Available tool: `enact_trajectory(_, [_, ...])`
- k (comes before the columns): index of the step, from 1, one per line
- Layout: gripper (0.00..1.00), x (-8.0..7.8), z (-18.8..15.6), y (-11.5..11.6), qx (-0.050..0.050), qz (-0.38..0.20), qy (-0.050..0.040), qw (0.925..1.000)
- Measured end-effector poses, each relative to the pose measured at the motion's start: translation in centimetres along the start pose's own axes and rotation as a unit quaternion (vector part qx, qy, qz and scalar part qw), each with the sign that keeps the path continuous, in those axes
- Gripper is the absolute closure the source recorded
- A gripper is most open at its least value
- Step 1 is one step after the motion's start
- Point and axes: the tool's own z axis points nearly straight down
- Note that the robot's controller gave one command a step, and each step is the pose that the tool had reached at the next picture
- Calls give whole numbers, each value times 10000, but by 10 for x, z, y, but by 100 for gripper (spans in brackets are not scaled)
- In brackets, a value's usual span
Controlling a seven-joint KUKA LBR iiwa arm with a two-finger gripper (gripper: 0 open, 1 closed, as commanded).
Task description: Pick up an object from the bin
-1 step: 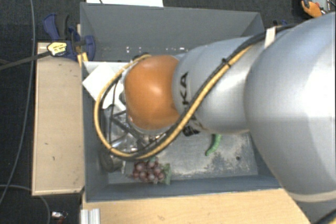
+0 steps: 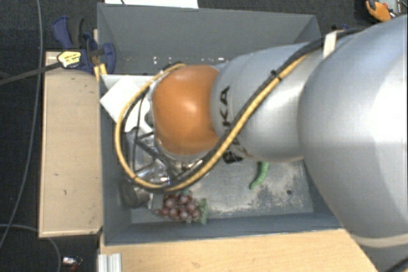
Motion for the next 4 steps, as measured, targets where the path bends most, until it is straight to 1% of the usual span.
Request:
enact_trajectory(1, [0,5,66,-28,-63,-516,-111,9986])
enact_trajectory(2, [0,5,66,-33,-67,-1310,-166,9912])
enact_trajectory(3, [0,4,64,-27,-82,-527,-143,9985])
enact_trajectory(4, [0,3,64,-31,-83,-1275,-197,9916])
